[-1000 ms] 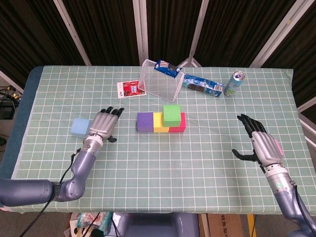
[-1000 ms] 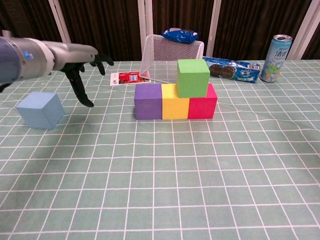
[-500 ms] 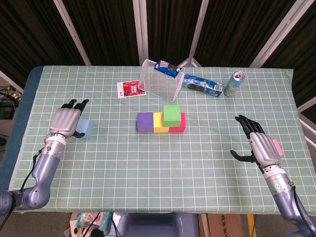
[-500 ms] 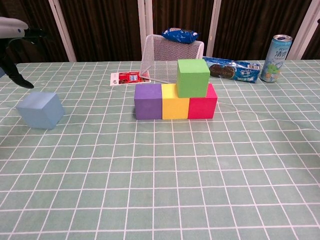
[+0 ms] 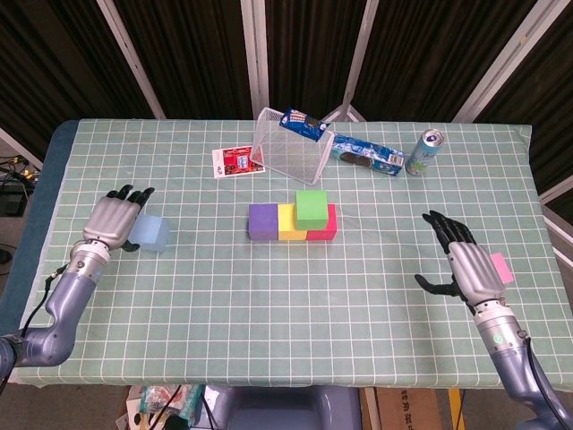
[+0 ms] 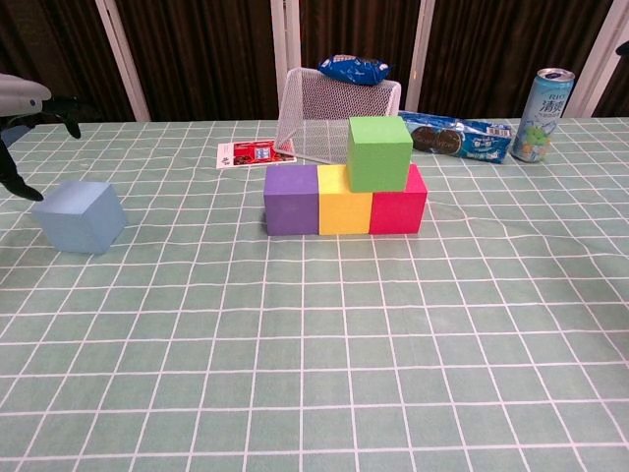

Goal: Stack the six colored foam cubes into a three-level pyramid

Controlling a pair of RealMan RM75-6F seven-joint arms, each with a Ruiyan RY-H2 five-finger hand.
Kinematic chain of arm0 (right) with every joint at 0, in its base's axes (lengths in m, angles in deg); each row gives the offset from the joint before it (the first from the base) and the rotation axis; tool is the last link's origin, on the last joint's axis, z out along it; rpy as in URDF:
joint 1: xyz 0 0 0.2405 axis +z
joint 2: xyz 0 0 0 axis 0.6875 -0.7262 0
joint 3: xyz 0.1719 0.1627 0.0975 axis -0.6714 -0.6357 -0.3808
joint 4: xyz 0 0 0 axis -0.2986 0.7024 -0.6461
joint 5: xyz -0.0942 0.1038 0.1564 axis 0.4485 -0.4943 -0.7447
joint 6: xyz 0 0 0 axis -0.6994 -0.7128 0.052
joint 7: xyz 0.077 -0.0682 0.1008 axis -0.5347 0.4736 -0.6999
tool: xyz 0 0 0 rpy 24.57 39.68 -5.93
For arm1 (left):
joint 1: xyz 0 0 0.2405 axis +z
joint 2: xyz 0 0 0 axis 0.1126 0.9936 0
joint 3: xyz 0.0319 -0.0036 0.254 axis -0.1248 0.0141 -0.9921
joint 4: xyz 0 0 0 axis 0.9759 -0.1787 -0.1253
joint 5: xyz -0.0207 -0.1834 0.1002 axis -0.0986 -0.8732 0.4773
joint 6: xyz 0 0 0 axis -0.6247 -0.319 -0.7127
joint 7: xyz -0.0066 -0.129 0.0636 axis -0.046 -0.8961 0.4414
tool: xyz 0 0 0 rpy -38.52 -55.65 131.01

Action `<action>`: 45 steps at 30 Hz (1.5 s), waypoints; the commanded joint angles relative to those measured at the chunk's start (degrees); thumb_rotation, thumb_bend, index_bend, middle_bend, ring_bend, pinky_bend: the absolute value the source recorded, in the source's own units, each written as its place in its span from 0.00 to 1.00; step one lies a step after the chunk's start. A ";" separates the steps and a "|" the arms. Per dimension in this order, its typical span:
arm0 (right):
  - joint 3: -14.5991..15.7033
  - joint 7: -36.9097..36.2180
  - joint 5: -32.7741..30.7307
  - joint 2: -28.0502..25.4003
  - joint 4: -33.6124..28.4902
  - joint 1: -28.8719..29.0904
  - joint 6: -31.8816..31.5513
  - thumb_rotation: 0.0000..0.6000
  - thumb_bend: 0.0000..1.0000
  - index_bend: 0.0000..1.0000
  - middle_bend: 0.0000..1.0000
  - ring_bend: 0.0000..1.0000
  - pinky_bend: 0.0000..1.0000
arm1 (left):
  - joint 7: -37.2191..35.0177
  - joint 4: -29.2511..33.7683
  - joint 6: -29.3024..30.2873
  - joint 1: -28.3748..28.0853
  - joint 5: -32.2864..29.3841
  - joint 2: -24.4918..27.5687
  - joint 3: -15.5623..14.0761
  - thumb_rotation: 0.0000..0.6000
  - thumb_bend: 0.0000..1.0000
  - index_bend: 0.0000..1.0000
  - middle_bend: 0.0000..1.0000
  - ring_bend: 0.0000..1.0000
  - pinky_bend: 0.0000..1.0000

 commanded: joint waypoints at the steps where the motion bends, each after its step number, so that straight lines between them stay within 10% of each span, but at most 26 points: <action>1: 0.08 0.12 -0.12 0.12 0.08 0.06 0.16 1.00 0.29 0.00 0.00 0.00 0.00 | -0.59 -1.61 -2.37 0.25 -0.18 -0.24 -0.56 1.00 0.07 0.00 0.16 0.08 0.21; 45: 0.04 0.49 -1.09 0.43 -0.01 -0.23 -0.18 1.00 0.29 0.00 0.00 0.00 0.00 | 0.68 -11.87 -10.09 -2.94 -4.32 -7.57 0.39 1.00 0.25 0.00 0.37 0.08 0.20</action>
